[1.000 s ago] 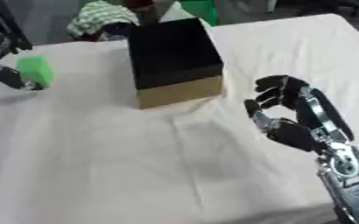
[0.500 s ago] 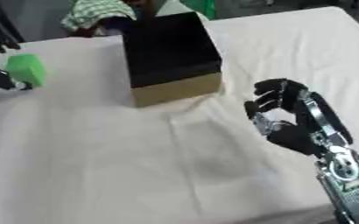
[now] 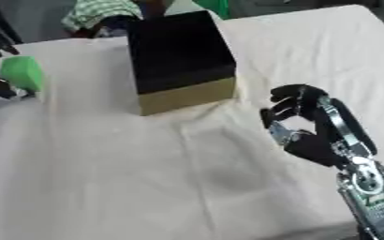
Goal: Pick up objects on the table and place them in the box.
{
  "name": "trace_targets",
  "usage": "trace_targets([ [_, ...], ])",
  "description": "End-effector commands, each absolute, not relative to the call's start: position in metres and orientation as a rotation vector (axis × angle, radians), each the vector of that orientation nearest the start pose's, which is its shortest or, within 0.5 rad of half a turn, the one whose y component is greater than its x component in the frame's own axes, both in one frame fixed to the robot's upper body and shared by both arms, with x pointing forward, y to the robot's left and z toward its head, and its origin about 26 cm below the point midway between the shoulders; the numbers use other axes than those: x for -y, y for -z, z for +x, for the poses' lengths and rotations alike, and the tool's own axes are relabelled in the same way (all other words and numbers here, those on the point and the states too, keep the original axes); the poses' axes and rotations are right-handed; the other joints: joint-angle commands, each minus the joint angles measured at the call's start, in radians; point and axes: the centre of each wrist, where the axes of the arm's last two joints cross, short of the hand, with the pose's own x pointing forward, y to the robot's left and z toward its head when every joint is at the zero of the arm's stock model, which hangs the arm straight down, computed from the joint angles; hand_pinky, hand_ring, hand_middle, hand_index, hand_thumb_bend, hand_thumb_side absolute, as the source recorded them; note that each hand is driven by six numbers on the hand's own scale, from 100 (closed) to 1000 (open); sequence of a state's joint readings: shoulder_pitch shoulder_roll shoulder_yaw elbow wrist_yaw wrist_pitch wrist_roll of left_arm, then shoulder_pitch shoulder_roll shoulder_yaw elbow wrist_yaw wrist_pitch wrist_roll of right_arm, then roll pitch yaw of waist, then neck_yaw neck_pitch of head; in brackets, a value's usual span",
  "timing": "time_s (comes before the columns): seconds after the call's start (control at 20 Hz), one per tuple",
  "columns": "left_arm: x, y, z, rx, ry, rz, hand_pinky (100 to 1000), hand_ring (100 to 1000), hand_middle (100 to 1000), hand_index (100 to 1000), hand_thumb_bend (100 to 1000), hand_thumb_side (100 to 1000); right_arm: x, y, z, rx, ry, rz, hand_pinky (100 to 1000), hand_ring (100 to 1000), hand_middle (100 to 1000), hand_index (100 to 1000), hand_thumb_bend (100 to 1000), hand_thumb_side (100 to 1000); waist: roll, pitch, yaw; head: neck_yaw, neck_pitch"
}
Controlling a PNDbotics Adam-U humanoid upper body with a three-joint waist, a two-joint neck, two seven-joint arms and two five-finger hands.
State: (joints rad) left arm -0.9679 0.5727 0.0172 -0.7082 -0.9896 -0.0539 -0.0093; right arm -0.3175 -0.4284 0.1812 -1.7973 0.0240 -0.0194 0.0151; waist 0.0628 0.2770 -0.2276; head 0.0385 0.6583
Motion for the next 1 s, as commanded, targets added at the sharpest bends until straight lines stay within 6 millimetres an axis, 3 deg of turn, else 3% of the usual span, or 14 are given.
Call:
trace_targets([
  [0.05,-0.39,-0.205,0.474,1.304,0.988,1.332,740,661,583,742,753,126,0.249,-0.158,0.326,2.065,-0.64,-0.152,600,632,633,737,286,335,-0.007,-0.014,-0.003,0.003,-0.012],
  [0.1,-0.39,-0.204,0.474,1.296,0.989,1.335,738,655,573,740,752,125,0.249,-0.158,0.326,2.064,-0.639,-0.152,600,632,633,737,286,335,-0.008,-0.015,-0.003,0.003,-0.013],
  [0.25,-0.39,-0.205,0.474,1.284,0.979,1.356,701,564,398,712,737,112,0.249,-0.157,0.327,2.063,-0.637,-0.15,600,632,633,737,285,336,-0.009,-0.018,-0.001,0.004,-0.013],
  [0.4,-0.389,-0.208,0.474,1.302,0.945,1.39,676,523,316,693,727,102,0.25,-0.156,0.327,2.06,-0.633,-0.15,600,633,633,737,284,335,-0.009,-0.025,0.004,0.003,-0.011],
  [0.8,-0.382,-0.226,0.473,1.422,0.881,1.41,653,504,289,683,707,100,0.251,-0.151,0.326,2.043,-0.624,-0.145,600,633,633,737,283,325,-0.017,-0.06,0.029,0.002,0.002],
  [1.0,-0.367,-0.238,0.472,1.52,0.89,1.366,642,501,289,679,692,100,0.252,-0.149,0.325,2.035,-0.619,-0.139,600,633,633,737,282,317,-0.025,-0.082,0.048,0.004,0.01],
])
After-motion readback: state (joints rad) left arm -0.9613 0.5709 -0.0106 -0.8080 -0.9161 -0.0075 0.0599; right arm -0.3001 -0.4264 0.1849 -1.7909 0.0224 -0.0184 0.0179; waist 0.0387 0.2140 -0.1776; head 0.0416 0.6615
